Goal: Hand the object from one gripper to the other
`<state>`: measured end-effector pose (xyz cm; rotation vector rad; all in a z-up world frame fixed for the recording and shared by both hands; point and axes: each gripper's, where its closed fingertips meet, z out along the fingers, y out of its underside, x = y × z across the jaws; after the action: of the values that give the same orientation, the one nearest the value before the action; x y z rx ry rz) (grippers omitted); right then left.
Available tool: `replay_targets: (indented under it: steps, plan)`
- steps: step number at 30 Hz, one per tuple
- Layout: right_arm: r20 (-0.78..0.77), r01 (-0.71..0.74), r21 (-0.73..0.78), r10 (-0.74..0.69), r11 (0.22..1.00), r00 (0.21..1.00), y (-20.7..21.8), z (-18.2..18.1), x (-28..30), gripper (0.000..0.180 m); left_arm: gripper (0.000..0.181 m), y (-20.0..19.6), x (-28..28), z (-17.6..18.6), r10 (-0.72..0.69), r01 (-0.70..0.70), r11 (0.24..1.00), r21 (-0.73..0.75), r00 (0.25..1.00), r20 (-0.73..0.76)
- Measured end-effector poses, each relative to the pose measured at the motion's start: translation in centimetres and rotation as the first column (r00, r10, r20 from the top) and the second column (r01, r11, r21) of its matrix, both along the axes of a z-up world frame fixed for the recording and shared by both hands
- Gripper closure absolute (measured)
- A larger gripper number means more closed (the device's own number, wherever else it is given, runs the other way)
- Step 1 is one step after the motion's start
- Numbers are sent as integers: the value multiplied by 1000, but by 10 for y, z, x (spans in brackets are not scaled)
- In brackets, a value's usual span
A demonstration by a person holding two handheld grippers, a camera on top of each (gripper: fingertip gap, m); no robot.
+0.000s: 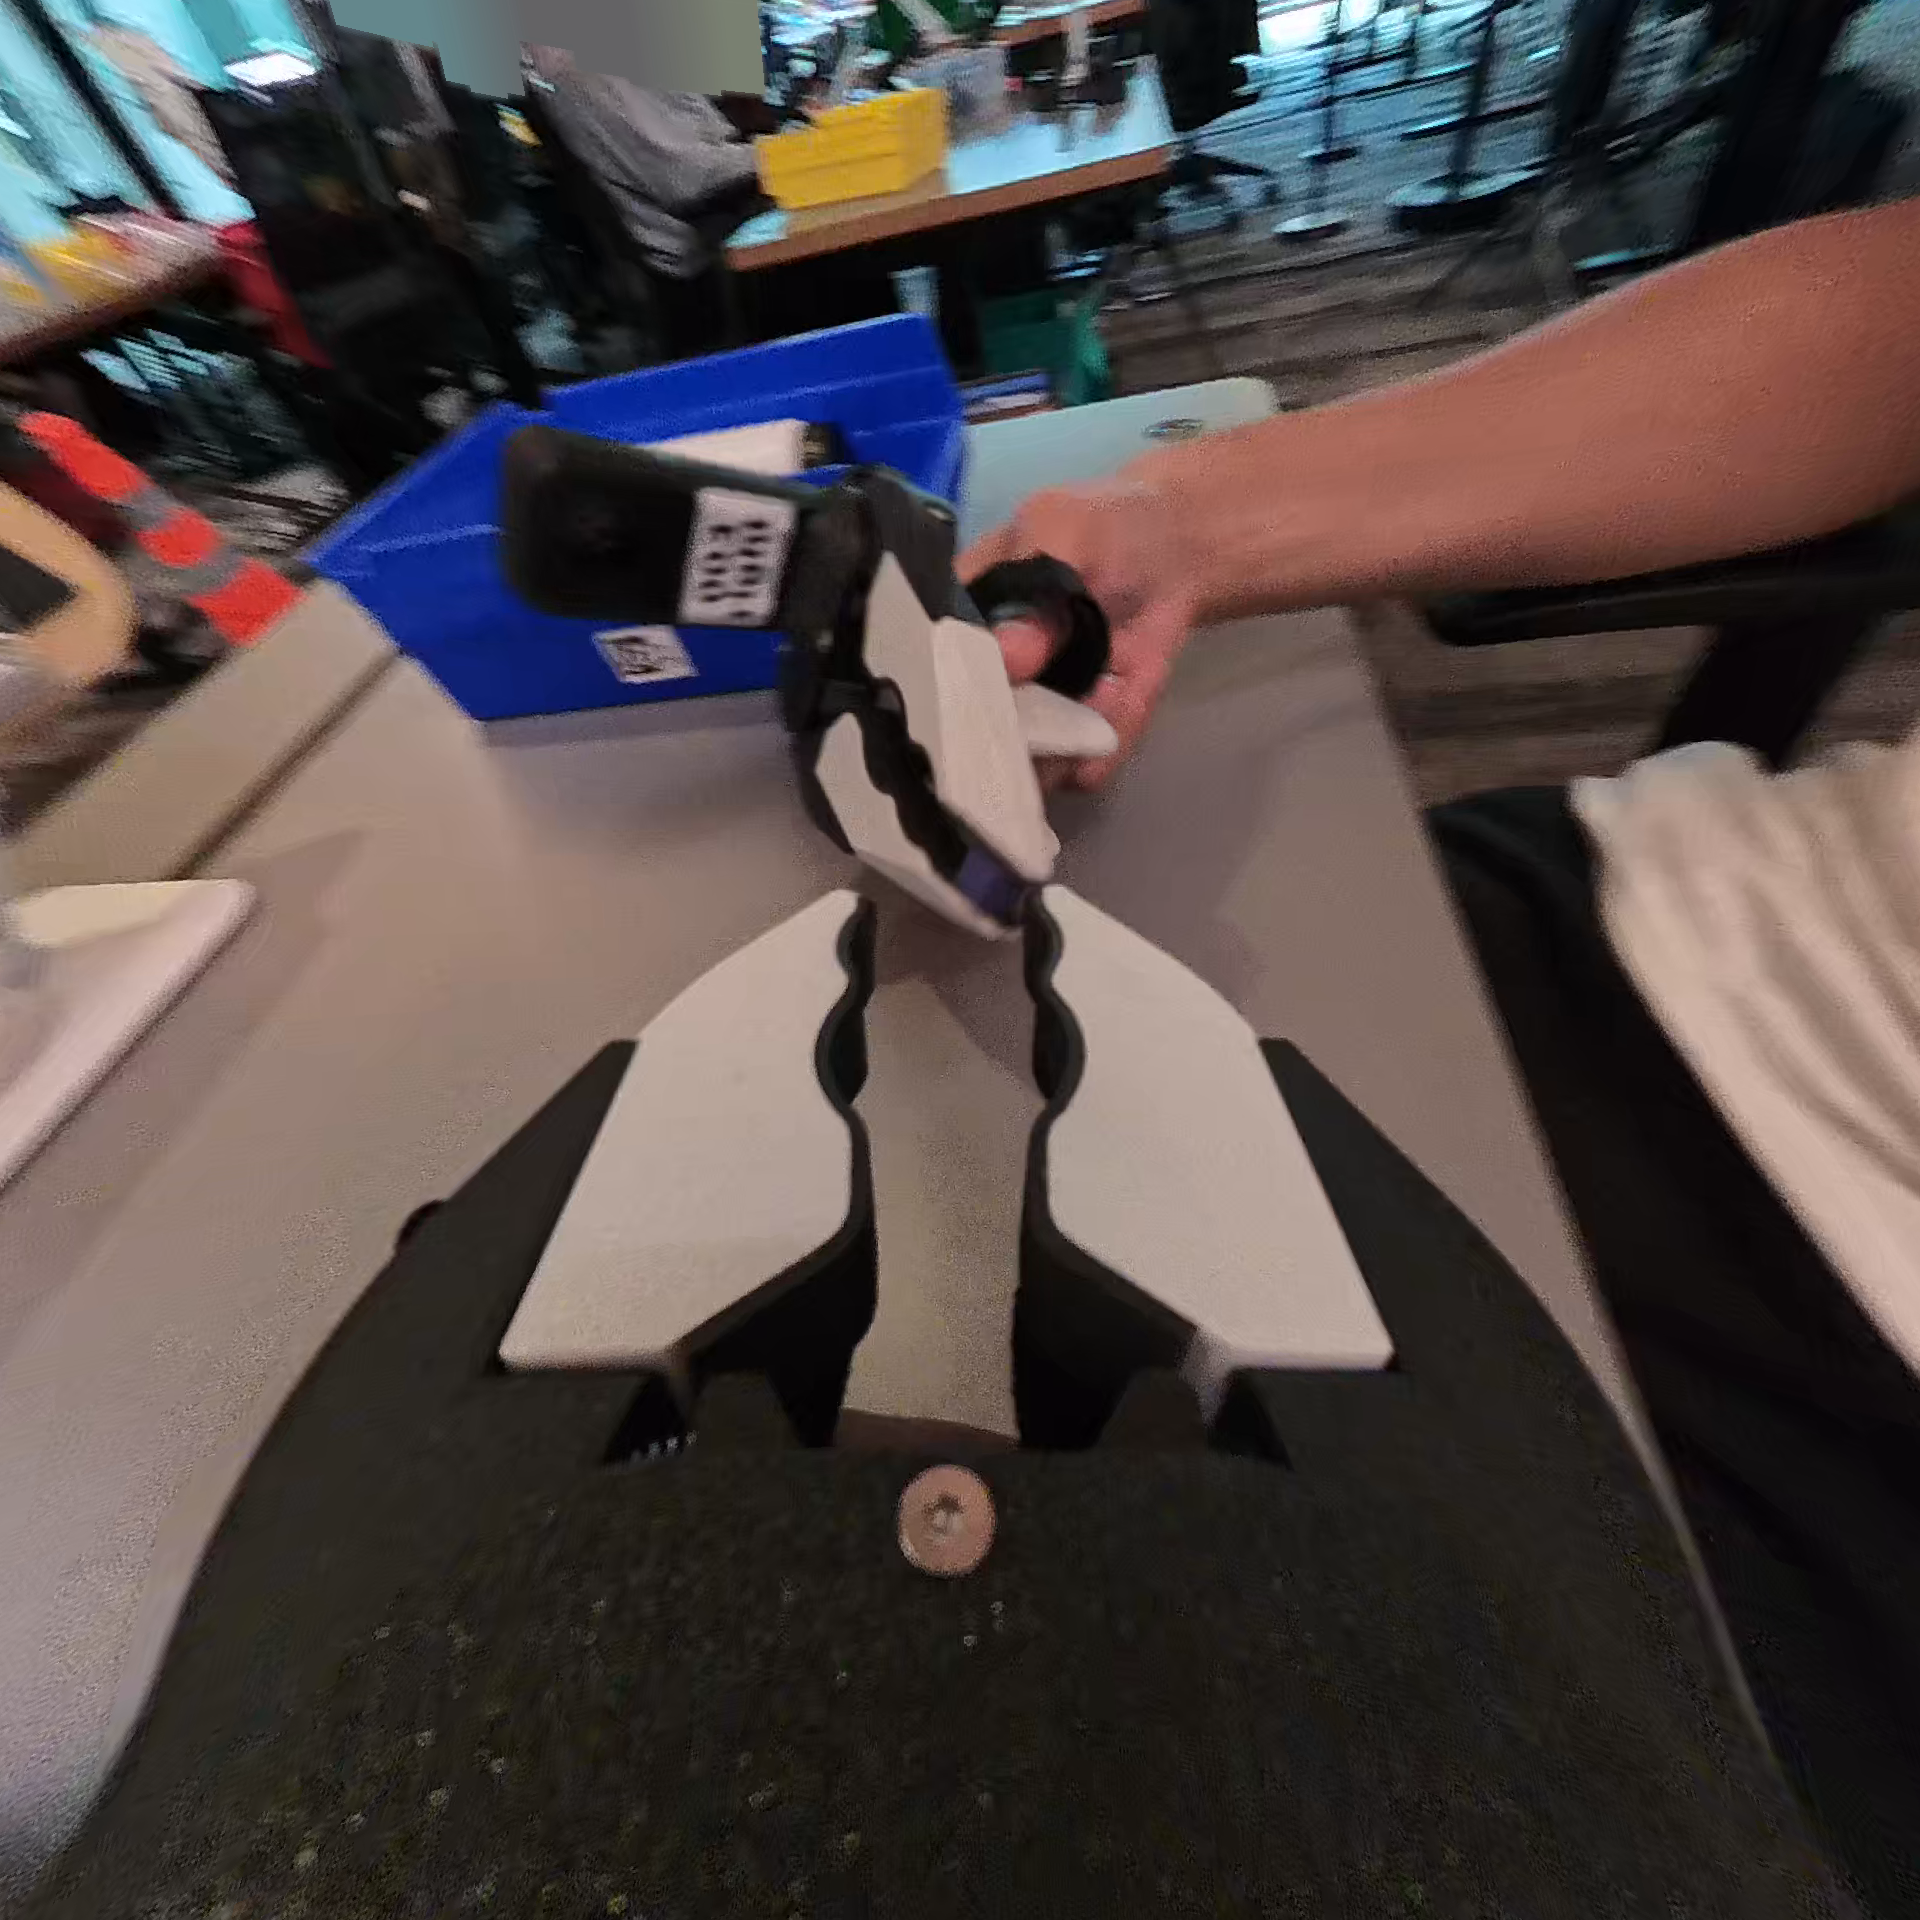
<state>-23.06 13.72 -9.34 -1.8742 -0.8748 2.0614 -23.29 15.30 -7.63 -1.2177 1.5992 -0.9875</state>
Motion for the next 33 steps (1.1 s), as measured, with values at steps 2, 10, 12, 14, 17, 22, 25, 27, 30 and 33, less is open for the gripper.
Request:
replay_targets:
  steps: [2, 10, 12, 14, 17, 22, 25, 27, 30, 33]
  plan:
    - [10, -199, -21, 199, 980, 980, -36, -2, 7, 170, 152, -22, -2, -2, -109, 107, 992, -70, 994, -30]
    - [-2, -477, -41, 478, 878, 878, -89, 1, 3, 170, 147, -93, 18, -16, -328, 320, 944, -74, 934, -143]
    - [-13, -470, -56, 470, 881, 883, -88, 2, 2, 170, 156, -95, 21, -15, -330, 324, 944, -64, 934, -139]
    - [-17, -457, -53, 457, 888, 890, -85, 2, 3, 170, 162, -94, 21, -17, -326, 321, 945, -61, 934, -148]
    - [-4, -438, -57, 438, 897, 899, -82, -1, 3, 170, 163, -90, 21, -20, -312, 309, 950, -45, 938, -152]
    - [-18, -392, -76, 392, 917, 920, -72, -1, 5, 170, 170, -81, 22, -22, -281, 285, 959, -1, 944, -175]
    - [-25, -295, -49, 294, 954, 956, -55, 2, 7, 168, 170, -64, 23, -18, -210, 217, 975, 35, 966, -148]
    - [-34, -175, 1, 175, 985, 984, -35, 5, 13, 164, 170, -42, 24, -12, -124, 128, 991, 30, 987, -103]
    - [27, 130, 121, -134, 984, 991, 13, 0, 23, 164, 171, 5, 19, 2, 71, -72, 994, -87, 997, -10]
    - [2, 394, 467, -447, 791, 895, 55, 1, 31, 144, 171, 49, 10, 13, 268, -234, 905, -355, 962, 47]
